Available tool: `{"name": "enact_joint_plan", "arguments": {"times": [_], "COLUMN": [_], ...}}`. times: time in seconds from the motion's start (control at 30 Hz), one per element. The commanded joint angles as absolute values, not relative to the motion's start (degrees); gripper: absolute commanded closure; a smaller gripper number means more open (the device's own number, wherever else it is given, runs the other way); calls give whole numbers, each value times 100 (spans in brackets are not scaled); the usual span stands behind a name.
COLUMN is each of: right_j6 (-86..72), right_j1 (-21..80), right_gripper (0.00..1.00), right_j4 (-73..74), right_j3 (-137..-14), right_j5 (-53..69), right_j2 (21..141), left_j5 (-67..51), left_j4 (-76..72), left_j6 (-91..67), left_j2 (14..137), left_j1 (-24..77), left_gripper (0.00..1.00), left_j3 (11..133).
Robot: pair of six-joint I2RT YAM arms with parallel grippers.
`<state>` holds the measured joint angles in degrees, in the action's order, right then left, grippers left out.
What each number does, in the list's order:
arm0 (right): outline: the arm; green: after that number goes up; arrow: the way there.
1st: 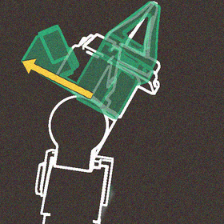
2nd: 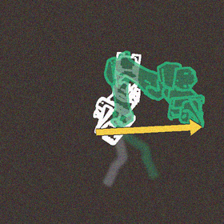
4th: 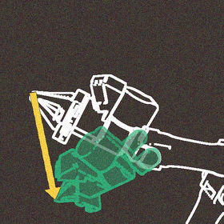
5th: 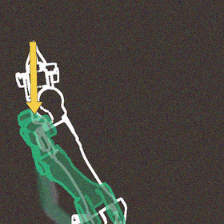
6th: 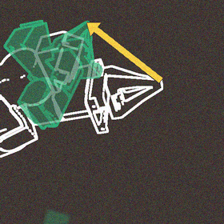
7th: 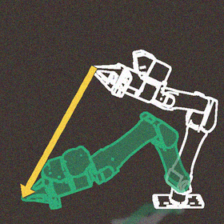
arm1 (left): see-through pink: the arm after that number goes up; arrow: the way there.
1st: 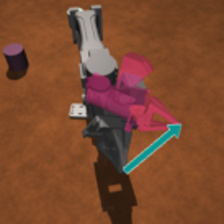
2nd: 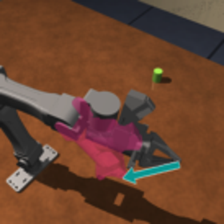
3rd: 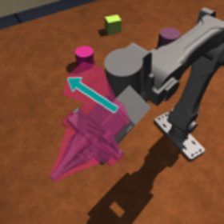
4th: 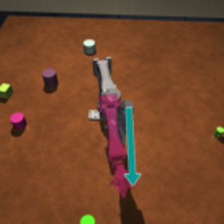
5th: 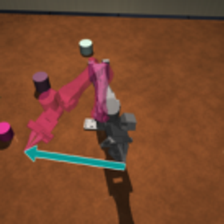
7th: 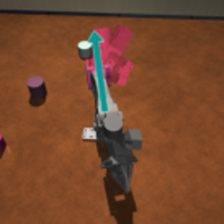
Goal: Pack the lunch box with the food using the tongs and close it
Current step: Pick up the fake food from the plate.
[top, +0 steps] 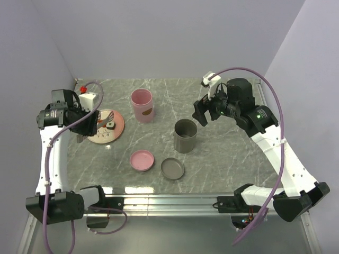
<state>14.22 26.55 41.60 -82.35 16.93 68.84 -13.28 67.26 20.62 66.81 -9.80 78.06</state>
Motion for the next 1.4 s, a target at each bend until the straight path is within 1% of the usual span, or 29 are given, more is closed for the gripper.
{"name": "enact_joint_plan", "arguments": {"times": [0.0,0.2,0.43,0.73,1.1,1.37], "right_j6": [1292,1108,1046,1081,1107,1134], "right_j1": [2549,2400,2285,2259,2233,2215], "right_gripper": [3,3,3,3,3,3], "right_j4": [3964,3859,3858,3911,3929,3902], "right_j3": [-8235,-8323,-8402,-8455,-8473,-8490], "right_j5": [1819,1986,2074,2074,2065,2030], "right_j2": [6864,6952,7014,7040,7058,7066], "left_j5": [-923,-817,-835,-730,-650,-659], "left_j4": [6443,6170,5854,5573,5318,5168], "left_j6": [1969,1899,1785,1661,1547,1538], "left_j2": [6706,6899,7171,7295,7532,7690], "left_j1": [-1002,-993,-932,-651,-545,-484], "left_gripper": [45,44,48,48,48,50], "left_j3": [7594,7164,6909,6601,6557,6557]}}
